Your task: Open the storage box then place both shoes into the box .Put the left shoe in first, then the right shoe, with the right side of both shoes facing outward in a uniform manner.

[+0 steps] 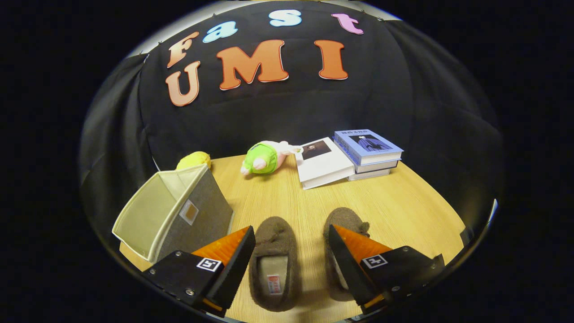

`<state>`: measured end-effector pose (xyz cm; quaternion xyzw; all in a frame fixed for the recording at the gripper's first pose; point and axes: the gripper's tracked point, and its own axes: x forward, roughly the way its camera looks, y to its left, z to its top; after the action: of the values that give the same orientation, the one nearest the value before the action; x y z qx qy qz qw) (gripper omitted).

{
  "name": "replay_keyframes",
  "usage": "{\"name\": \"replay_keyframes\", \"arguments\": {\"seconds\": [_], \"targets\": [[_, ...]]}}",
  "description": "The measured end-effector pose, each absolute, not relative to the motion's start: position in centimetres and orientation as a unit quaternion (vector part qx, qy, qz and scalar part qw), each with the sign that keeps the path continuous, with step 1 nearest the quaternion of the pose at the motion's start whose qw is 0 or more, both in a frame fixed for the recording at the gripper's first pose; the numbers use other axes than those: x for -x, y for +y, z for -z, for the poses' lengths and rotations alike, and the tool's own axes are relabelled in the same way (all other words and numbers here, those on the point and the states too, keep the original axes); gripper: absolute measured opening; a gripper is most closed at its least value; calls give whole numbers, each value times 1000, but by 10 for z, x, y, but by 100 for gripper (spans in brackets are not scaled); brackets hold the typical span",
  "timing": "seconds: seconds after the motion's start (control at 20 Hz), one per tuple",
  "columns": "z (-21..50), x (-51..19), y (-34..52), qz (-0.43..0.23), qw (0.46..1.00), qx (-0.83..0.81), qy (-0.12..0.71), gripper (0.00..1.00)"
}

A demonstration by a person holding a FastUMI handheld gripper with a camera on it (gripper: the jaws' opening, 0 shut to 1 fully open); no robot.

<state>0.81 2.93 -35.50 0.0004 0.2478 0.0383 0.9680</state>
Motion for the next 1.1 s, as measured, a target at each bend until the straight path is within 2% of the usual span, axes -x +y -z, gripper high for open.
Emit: {"name": "replay_keyframes", "arguments": {"seconds": [0.4, 0.5, 0.75, 1.1], "targets": [[396, 3, 33, -55, 959, 28, 277, 82], [403, 2, 35, -58, 956, 30, 286, 74], [425, 5, 34, -56, 948, 35, 311, 45], [452, 0, 37, -41, 934, 34, 352, 27]]}}
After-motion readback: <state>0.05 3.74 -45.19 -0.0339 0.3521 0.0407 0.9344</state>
